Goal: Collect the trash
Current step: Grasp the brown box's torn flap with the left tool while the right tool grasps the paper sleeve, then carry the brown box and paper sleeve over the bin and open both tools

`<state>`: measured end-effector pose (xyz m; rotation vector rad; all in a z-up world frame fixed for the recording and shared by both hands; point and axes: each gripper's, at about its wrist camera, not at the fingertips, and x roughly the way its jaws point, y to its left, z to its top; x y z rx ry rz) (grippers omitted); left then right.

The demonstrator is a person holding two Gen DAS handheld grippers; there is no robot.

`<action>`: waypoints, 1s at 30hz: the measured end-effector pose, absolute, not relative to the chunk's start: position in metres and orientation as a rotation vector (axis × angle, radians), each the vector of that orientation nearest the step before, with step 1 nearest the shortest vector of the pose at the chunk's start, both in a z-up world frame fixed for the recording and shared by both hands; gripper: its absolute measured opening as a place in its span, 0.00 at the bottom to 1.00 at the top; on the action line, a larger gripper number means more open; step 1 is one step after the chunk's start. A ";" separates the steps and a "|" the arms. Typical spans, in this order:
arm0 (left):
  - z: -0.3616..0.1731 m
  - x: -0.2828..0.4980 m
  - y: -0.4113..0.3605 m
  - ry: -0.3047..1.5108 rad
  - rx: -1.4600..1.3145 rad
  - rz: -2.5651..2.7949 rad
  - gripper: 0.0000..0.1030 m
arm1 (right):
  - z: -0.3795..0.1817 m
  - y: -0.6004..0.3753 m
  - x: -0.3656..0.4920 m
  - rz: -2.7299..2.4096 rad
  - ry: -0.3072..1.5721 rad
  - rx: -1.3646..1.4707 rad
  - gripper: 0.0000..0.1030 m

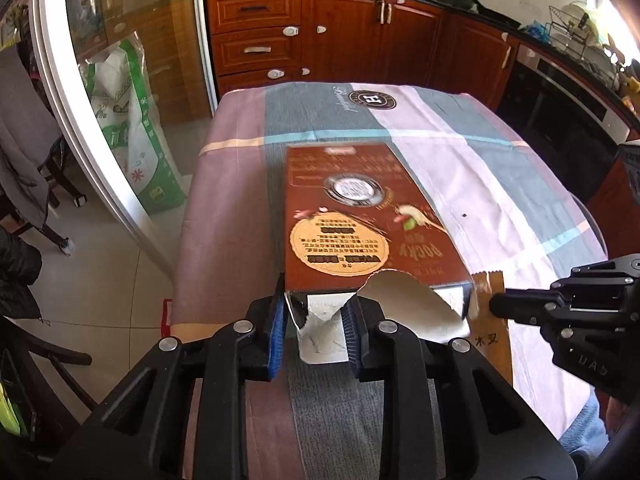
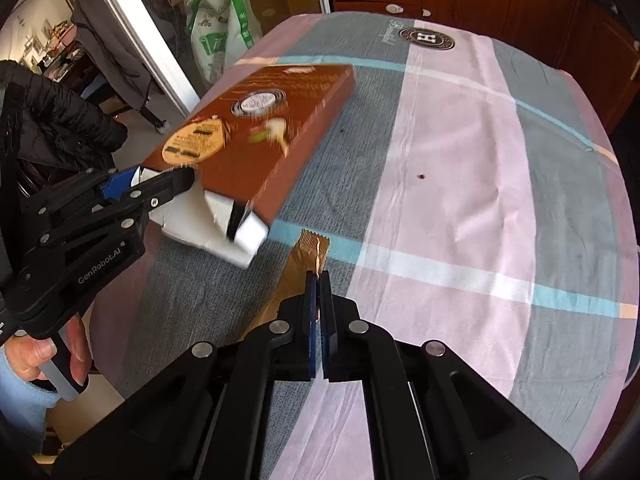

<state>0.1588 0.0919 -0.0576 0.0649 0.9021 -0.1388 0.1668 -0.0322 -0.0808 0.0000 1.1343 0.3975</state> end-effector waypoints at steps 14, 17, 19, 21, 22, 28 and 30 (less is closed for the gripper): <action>-0.019 0.155 0.033 0.841 0.095 -0.209 0.01 | -0.028 -0.128 0.170 0.216 0.969 0.086 0.02; -0.009 0.157 0.014 0.828 0.090 -0.239 0.01 | -0.016 -0.154 0.168 0.177 0.930 0.102 0.02; -0.002 0.158 -0.001 0.816 0.102 -0.262 0.01 | -0.008 -0.172 0.166 0.149 0.906 0.114 0.02; 0.005 0.159 -0.021 0.804 0.118 -0.288 0.01 | 0.001 -0.192 0.164 0.117 0.881 0.126 0.02; 0.008 0.160 -0.032 0.800 0.125 -0.302 0.01 | 0.005 -0.203 0.163 0.099 0.868 0.132 0.02; 0.020 0.165 -0.098 0.778 0.171 -0.393 0.01 | 0.028 -0.276 0.150 -0.020 0.797 0.171 0.02; 0.024 0.168 -0.122 0.776 0.181 -0.425 0.01 | 0.033 -0.301 0.147 -0.061 0.779 0.180 0.02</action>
